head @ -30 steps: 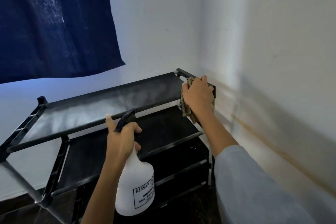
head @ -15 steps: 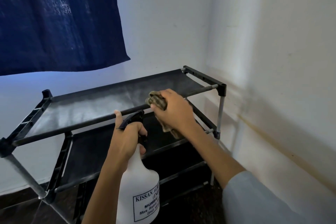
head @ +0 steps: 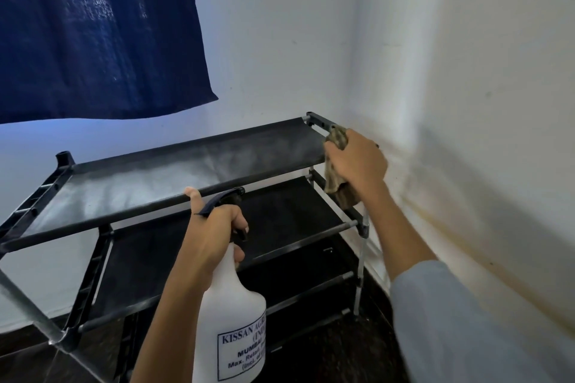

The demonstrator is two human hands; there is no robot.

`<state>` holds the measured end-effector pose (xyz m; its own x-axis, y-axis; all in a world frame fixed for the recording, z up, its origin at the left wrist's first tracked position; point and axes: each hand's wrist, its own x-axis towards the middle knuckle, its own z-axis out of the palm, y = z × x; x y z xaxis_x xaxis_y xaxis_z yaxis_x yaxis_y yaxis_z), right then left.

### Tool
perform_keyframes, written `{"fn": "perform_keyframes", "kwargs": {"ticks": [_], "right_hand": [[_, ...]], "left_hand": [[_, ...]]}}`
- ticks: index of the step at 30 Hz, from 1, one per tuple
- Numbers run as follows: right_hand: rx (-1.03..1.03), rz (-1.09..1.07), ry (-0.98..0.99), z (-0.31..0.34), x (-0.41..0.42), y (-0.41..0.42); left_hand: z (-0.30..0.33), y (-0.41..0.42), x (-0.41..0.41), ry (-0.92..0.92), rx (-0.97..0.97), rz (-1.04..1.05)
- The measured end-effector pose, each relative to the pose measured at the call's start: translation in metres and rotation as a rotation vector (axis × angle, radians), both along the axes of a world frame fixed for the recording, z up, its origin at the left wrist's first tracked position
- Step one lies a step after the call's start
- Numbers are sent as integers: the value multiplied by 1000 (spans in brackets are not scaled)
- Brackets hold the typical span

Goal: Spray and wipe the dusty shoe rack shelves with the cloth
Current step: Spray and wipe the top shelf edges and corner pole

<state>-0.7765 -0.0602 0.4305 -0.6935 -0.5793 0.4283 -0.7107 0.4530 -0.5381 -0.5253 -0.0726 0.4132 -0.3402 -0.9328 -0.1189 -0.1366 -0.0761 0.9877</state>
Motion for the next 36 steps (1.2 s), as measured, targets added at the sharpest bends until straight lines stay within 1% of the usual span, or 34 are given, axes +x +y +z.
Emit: {"fn": "perform_keyframes", "kwargs": {"ticks": [3, 5, 8, 9, 12, 14, 16, 18, 22, 26, 28, 31, 36], "right_hand": [[-29, 252, -128, -1, 44, -7], [-54, 433, -129, -10, 89, -15], [-212, 626, -201, -29, 129, -19], [-235, 655, -196, -33, 127, -18], [-157, 704, -44, -29, 98, -11], [-143, 713, 35, -25, 83, -7], [-183, 701, 119, -31, 73, -7], [-210, 630, 181, -42, 60, -9], [-270, 336, 298, -56, 14, 4], [-207, 111, 357, -52, -18, 14], [-194, 45, 340, -53, -24, 13], [-223, -41, 262, -52, -34, 18], [-138, -72, 243, -45, -23, 18]], "left_hand": [[4, 2, 0, 3, 7, -23], [4, 4, 0, 4, -7, -24], [2, 7, 4, 7, -11, -7], [1, 8, 6, 8, 0, -4], [1, 6, 7, 30, 36, -17], [2, 5, 6, 35, 40, -25], [2, 4, 5, 41, 42, -28], [1, 4, 5, 43, 44, -28], [1, 1, 6, 51, 56, -33], [4, 0, 8, 52, 65, -37], [4, -1, 9, 60, 71, -31], [3, -2, 8, 67, 89, -34], [4, -1, 8, 83, 109, -61]]}}
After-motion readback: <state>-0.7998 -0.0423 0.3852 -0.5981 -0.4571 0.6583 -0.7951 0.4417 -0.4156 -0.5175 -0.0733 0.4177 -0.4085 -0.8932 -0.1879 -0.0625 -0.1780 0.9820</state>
